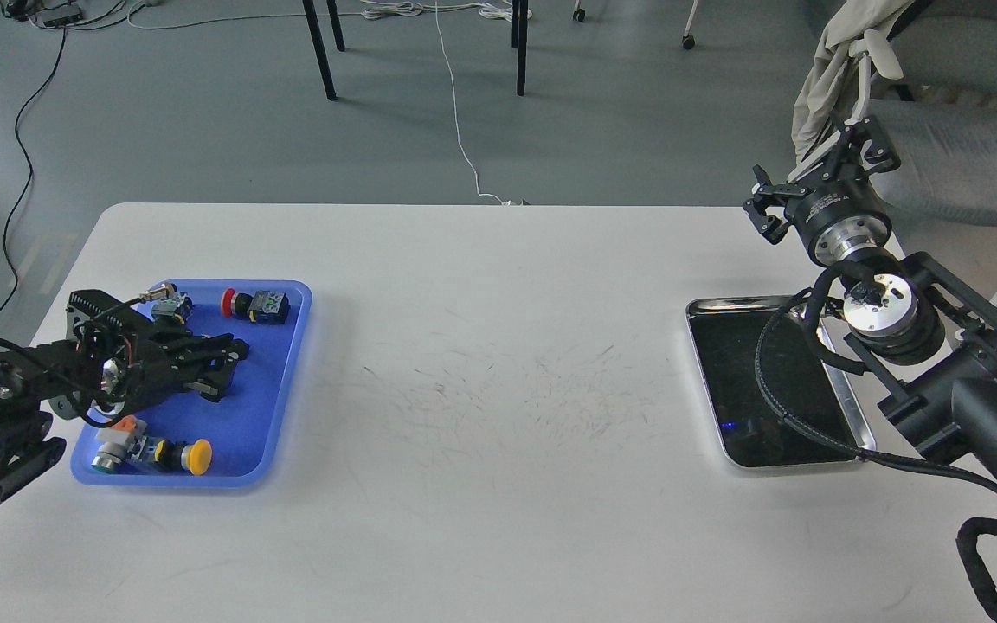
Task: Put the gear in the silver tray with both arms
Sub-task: 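Lower the left gripper into the blue tray and grasp a black gear, then lift the black gear and extend the left arm toward the silver tray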
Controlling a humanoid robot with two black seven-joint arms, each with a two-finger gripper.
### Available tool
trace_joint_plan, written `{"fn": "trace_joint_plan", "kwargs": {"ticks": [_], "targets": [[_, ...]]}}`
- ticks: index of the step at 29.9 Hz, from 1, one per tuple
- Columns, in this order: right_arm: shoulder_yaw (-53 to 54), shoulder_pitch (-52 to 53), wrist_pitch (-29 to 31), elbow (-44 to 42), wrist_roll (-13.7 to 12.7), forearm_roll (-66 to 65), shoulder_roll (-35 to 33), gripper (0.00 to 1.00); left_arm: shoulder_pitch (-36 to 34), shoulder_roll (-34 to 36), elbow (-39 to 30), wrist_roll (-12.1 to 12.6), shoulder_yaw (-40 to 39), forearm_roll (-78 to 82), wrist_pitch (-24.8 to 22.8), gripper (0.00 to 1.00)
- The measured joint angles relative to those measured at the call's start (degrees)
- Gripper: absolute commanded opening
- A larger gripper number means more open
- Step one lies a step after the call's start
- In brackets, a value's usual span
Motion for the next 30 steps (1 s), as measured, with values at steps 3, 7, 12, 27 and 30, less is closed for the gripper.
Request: {"fn": "trace_joint_plan", "kwargs": {"ticks": [3, 7, 12, 27, 30], "targets": [[-0.39, -0.02, 0.16, -0.54, 0.0, 0.0, 0.15, 0.99, -0.4, 1.71, -2.17, 0.02, -0.06, -1.0, -0.9, 0.11], [-0.81, -0.05, 0.18, -0.65, 0.0, 0.0, 0.27, 0.99, -0.6, 4.73, -5.61, 0.02, -0.24, -1.96, -1.46, 0.11], [-1.01, -0.12, 0.19, -0.67, 0.01, 0.0, 0.39, 0.99, -3.47, 9.06, -11.15, 0.04, -0.95, -6.83, -5.02, 0.11], [-1.04, 0.76, -0.07, -0.67, -0.24, 0.0, 0.14, 0.99, -15.93, 8.29, -26.49, 0.02, -0.21, -13.32, -10.0, 0.11], [-0.94, 1.46, -0.14, -0.67, -0.46, 0.0, -0.08, 0.99, -18.37, 4.87, -26.96, 0.02, -0.09, -12.58, -12.05, 0.11]]}}
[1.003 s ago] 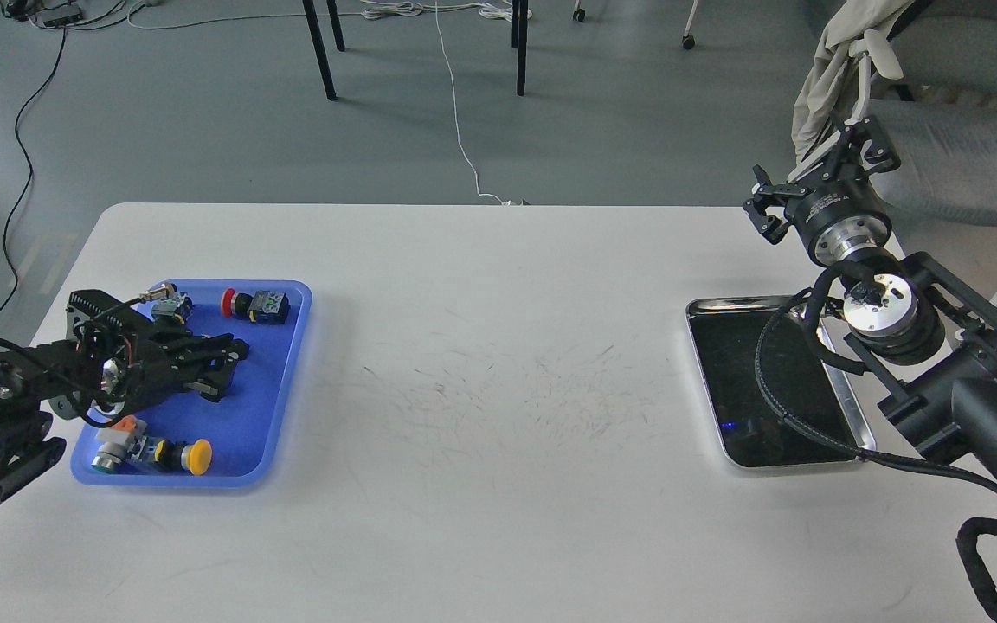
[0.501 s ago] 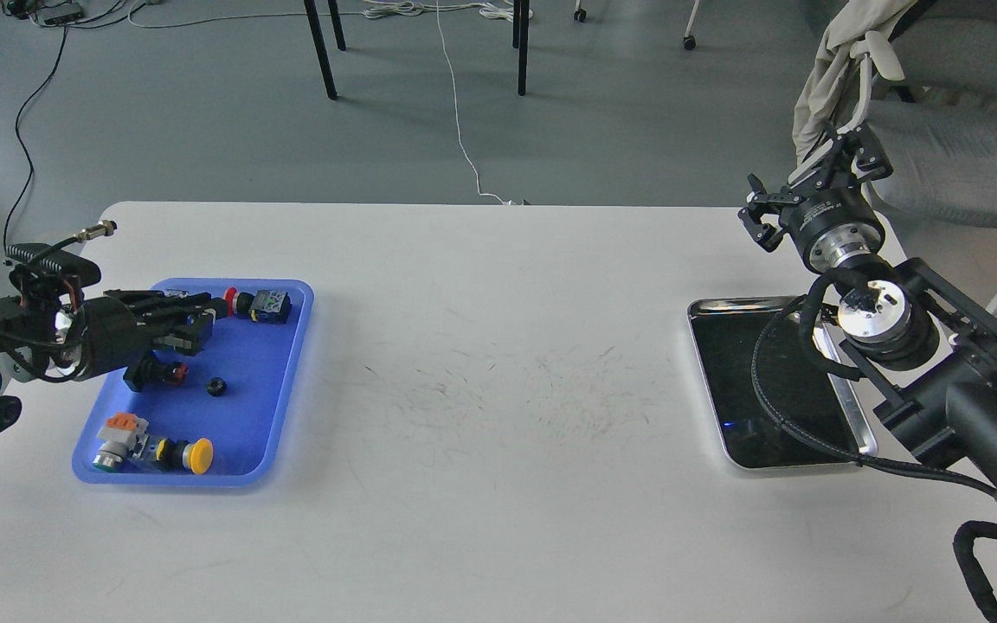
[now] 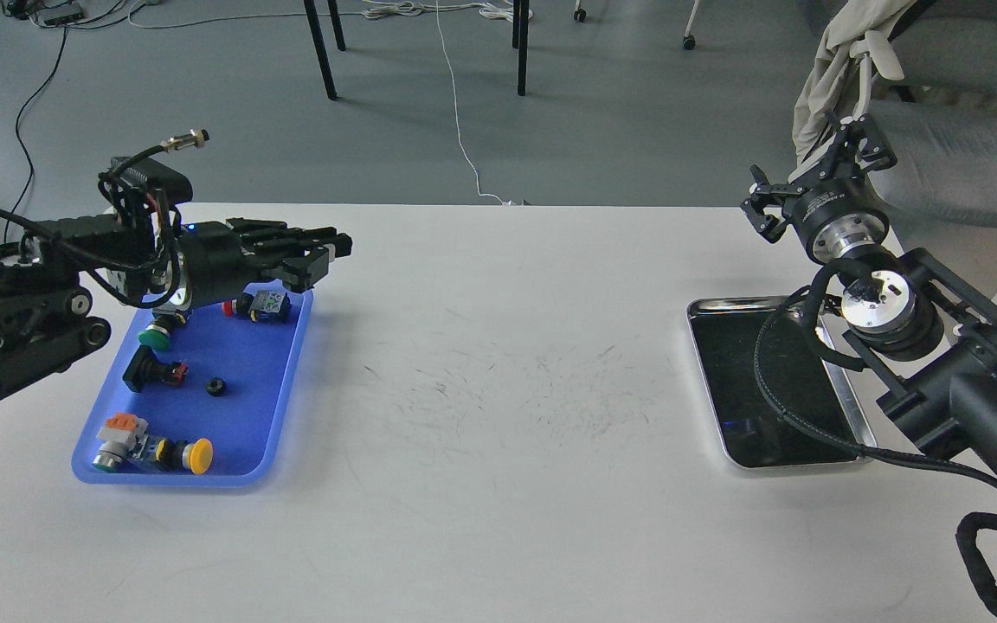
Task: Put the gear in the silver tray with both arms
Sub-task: 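Lift the black gear and extend the left arm toward the silver tray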
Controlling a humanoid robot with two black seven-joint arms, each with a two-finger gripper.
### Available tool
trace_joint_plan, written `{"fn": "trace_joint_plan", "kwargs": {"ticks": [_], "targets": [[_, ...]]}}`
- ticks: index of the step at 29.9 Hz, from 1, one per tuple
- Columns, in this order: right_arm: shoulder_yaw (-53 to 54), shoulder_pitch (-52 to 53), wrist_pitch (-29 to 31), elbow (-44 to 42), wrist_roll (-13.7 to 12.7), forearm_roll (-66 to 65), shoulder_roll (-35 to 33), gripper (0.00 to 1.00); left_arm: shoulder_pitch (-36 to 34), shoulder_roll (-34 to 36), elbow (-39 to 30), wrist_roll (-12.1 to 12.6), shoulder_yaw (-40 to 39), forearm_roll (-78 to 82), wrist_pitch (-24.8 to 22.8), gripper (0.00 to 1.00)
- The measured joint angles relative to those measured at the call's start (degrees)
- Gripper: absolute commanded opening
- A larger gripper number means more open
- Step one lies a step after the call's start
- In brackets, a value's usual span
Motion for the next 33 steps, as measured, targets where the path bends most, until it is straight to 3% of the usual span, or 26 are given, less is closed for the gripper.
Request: {"fn": "trace_joint_plan", "kwargs": {"ticks": [10, 20, 27, 33], "targets": [[0.16, 2.6, -0.03, -0.66, -0.18, 0.0, -0.66, 0.99, -4.0, -17.93, 3.15, 0.0, 0.74, 5.48, -2.06, 0.1], [0.11, 5.6, -0.03, -2.24, -1.15, 0.08, -2.15, 0.99, -5.87, -37.79, 18.4, -0.03, 3.48, 5.42, -2.17, 0.1], [0.04, 7.1, -0.11, -3.64, -1.69, 0.09, -2.74, 0.99, -4.8, -40.16, 29.91, 0.01, 3.58, 5.22, -2.18, 0.1], [-0.1, 7.27, -0.11, -4.65, -1.75, 0.1, -2.74, 0.99, -3.6, -40.26, 31.62, 0.0, 3.46, 4.95, -2.17, 0.11]]}}
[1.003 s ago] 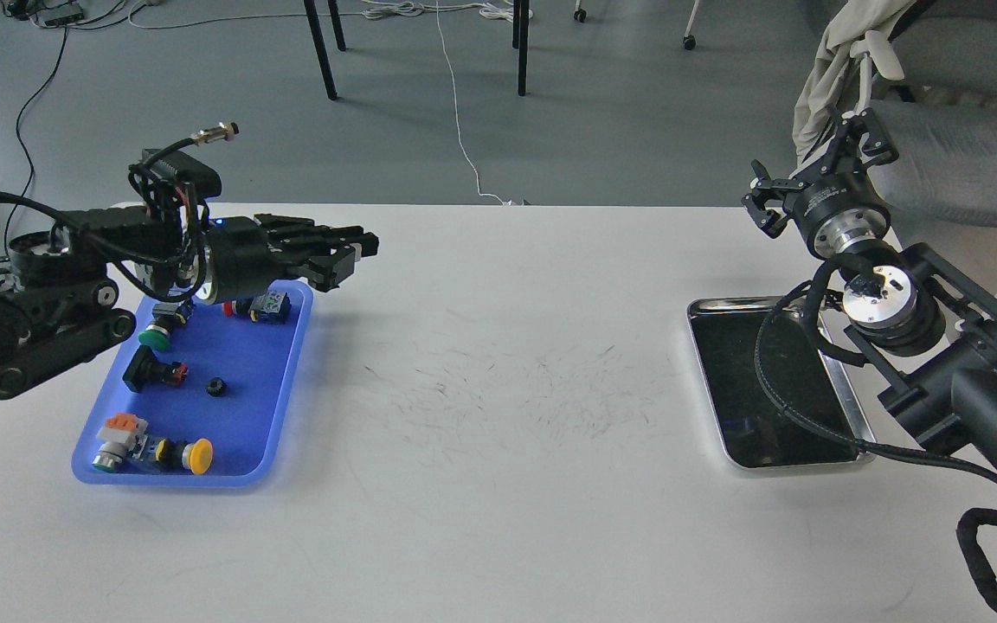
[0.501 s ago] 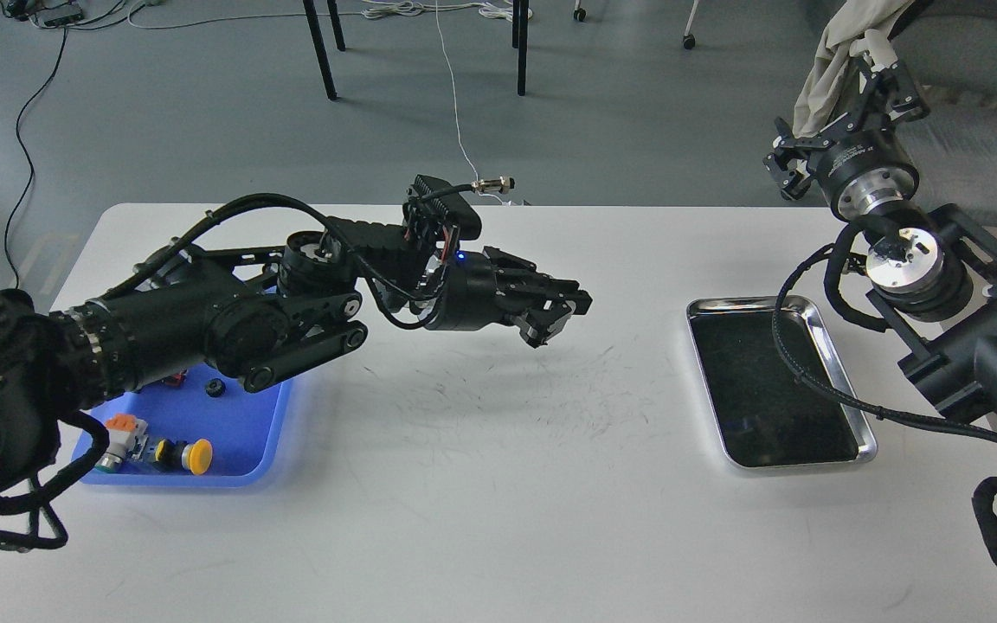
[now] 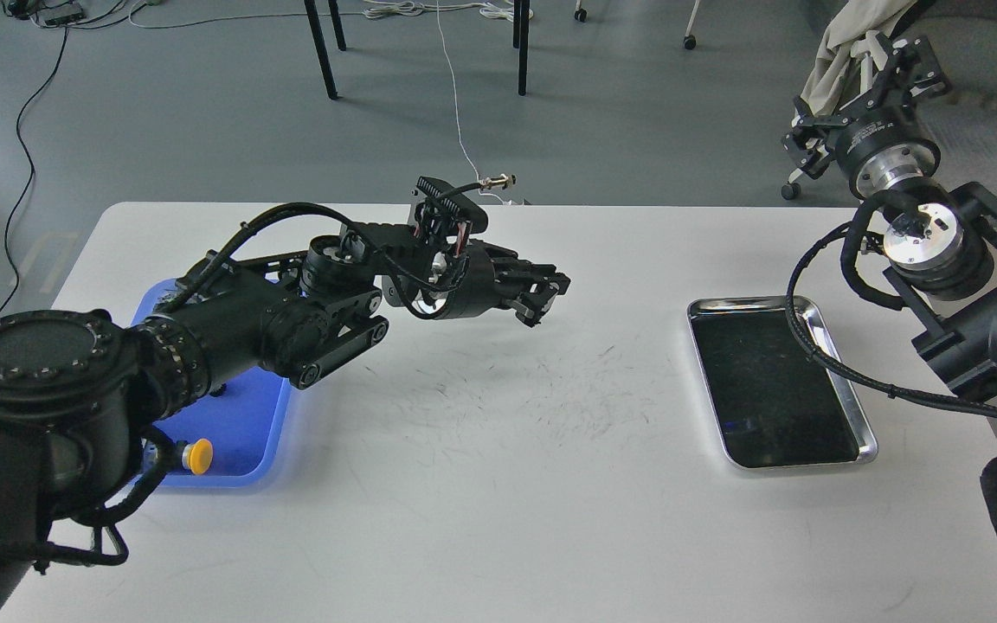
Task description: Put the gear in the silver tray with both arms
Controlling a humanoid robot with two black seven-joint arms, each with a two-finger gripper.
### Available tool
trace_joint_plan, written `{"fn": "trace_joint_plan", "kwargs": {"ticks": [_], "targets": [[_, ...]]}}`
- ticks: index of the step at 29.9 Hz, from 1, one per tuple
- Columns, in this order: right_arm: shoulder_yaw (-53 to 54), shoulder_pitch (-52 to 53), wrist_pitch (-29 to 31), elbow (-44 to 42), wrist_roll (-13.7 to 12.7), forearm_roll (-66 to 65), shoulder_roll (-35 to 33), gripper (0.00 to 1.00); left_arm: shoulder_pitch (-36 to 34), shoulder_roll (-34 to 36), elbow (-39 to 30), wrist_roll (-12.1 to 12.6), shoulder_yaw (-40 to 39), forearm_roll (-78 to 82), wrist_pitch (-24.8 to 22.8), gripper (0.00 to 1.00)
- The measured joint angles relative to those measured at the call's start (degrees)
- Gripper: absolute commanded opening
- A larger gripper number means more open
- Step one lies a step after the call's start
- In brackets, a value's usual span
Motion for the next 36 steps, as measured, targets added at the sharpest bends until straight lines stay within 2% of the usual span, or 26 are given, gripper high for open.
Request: {"fn": "trace_joint_plan", "kwargs": {"ticks": [7, 16, 36], "targets": [[-0.11, 0.18, 0.07, -0.88, 0.0, 0.0, 0.06, 0.99, -0.53, 0.02, -3.78, 0.0, 0.31, 1.34, 0.26, 0.11], [-0.26, 0.28, 0.18, -1.3, -0.31, 0.0, -0.02, 0.99, 0.3, 0.02, -9.33, -0.02, 4.79, 4.3, 1.22, 0.11], [-3.77, 1.81, 0.17, -1.68, -0.45, 0.0, -0.02, 0.99, 2.96, 0.04, -16.56, 0.0, 5.04, 10.57, 2.76, 0.11]]}}
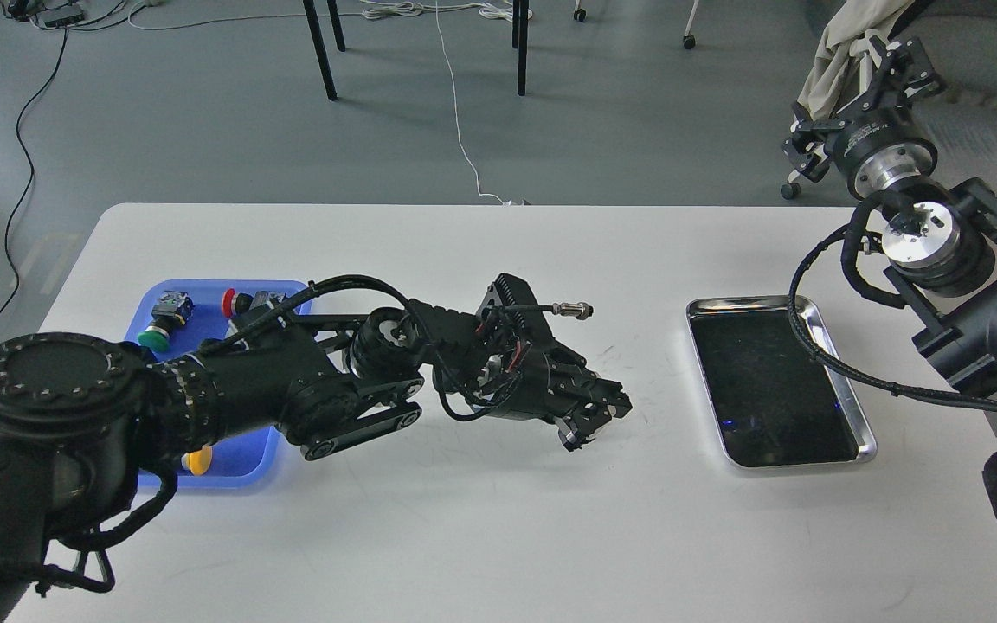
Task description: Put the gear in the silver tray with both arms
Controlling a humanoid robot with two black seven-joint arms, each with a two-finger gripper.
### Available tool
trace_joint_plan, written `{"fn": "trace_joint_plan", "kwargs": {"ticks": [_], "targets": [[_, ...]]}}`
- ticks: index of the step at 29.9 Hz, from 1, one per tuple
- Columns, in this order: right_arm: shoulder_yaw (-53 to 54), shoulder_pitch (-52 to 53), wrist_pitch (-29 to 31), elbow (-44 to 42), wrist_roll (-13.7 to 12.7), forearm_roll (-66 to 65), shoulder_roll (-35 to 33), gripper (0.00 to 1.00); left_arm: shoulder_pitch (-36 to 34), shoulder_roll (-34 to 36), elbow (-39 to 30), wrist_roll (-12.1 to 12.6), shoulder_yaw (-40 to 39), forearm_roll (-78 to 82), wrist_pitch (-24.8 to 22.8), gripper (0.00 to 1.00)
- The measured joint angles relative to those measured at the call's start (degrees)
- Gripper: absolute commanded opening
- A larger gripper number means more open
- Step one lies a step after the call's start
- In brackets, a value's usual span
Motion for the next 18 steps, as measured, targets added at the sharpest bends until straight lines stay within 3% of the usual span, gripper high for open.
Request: {"fn": "trace_joint_plan", "kwargs": {"ticks": [18], "targets": [[-0.19, 0.16, -0.1, -0.43, -0.16, 0.0, 0.08, 0.99, 0.3, -0.02, -2.5, 0.0, 0.07, -3.29, 0.11, 0.13]]}}
